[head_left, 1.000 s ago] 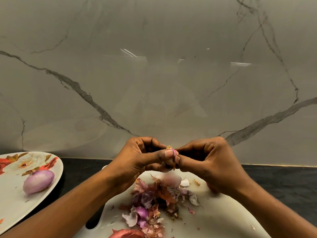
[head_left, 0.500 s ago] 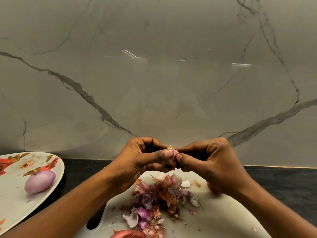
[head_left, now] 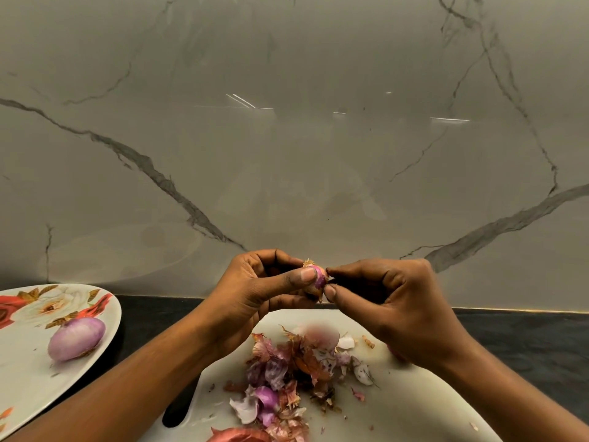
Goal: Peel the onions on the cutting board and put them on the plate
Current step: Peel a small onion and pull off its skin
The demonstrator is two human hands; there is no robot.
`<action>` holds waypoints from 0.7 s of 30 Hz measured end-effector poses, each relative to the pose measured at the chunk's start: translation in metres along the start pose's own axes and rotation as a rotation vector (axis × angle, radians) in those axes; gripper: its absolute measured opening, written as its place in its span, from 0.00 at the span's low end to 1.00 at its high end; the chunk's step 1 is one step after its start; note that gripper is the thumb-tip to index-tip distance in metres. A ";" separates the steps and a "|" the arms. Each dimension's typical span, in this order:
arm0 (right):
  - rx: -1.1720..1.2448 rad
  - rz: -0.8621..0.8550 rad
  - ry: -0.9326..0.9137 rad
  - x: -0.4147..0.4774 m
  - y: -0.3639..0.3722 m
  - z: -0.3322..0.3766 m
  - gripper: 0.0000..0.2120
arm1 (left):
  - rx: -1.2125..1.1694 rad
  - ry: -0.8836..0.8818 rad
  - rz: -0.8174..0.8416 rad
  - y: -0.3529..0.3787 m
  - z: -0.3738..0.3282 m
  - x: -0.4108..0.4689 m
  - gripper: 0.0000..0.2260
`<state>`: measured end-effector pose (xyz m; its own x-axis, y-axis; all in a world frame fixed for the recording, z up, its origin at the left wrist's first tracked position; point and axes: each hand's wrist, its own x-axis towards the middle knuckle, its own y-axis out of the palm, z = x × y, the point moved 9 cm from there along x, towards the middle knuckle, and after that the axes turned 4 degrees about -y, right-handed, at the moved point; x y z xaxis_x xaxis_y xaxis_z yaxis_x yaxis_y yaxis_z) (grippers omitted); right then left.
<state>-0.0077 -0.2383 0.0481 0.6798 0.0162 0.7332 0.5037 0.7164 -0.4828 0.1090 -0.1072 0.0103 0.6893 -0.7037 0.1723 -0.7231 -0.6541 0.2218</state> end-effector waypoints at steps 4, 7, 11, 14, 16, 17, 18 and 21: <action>-0.055 -0.041 -0.014 0.001 -0.002 -0.001 0.09 | 0.033 0.001 -0.015 -0.002 0.002 0.001 0.15; -0.055 -0.047 0.007 0.001 -0.003 -0.004 0.06 | 0.048 0.007 -0.019 -0.001 0.002 0.000 0.15; -0.073 -0.066 0.010 0.000 -0.003 -0.002 0.05 | 0.037 0.007 -0.003 0.002 0.003 0.000 0.13; -0.095 -0.091 0.018 0.000 -0.004 -0.001 0.04 | 0.053 0.000 0.015 0.003 0.002 -0.001 0.13; -0.104 -0.121 0.046 0.001 -0.010 -0.005 0.04 | 0.038 -0.009 0.025 0.003 0.003 -0.001 0.13; -0.101 -0.135 0.065 0.001 -0.013 -0.008 0.03 | 0.018 -0.017 0.037 0.003 0.003 0.000 0.12; -0.100 -0.144 0.082 0.002 -0.014 -0.011 0.03 | -0.004 -0.026 0.054 0.003 0.004 0.000 0.13; -0.110 -0.151 0.116 0.001 -0.015 -0.015 0.02 | -0.043 -0.049 0.107 0.004 0.008 0.001 0.14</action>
<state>-0.0066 -0.2596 0.0494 0.6458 -0.1702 0.7443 0.6552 0.6239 -0.4259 0.1063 -0.1121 0.0040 0.6045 -0.7823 0.1502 -0.7893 -0.5628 0.2454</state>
